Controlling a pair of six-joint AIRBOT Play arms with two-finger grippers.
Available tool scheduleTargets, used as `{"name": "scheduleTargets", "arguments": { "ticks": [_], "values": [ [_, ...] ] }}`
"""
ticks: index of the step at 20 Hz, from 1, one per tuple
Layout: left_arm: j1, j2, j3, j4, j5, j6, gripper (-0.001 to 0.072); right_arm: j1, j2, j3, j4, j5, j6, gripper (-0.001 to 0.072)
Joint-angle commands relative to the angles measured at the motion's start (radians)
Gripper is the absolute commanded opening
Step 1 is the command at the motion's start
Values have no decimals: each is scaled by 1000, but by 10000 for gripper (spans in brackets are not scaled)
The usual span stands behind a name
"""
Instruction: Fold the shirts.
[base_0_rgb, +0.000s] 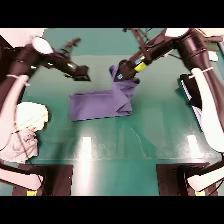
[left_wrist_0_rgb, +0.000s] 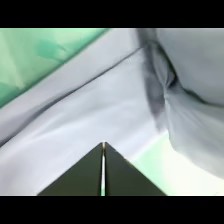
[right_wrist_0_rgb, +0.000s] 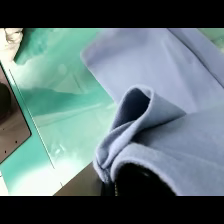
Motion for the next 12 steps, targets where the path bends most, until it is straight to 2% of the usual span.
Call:
{"name": "scheduleTargets", "arguments": {
  "ticks": [1, 3, 4, 5, 7, 8, 10, 12],
  "values": [
    [129, 151, 0, 79, -126, 19, 25, 84, -63, 9, 1, -113, -51, 14],
    [175, 217, 0, 80, -135, 19, 25, 156, -115, 9, 7, -228, -82, 21],
    [192, 246, 0, 81, -132, 19, 25, 197, -144, 9, 9, -293, -114, 113],
    [203, 267, 0, 81, -130, 19, 25, 245, -175, 9, 9, -378, -133, 308],
    [209, 290, 0, 87, -129, 19, 25, 327, -221, 9, 60, -495, -168, 499],
    [209, 291, 0, 87, -134, 19, 25, 357, -228, 9, 87, -516, -220, 513],
    [209, 291, 0, 93, -144, 19, 25, 376, -203, 9, 27, -499, -239, 512],
    [209, 291, 0, 96, -156, 19, 25, 343, -151, -7, -106, -396, -152, 486]
  ]
}}
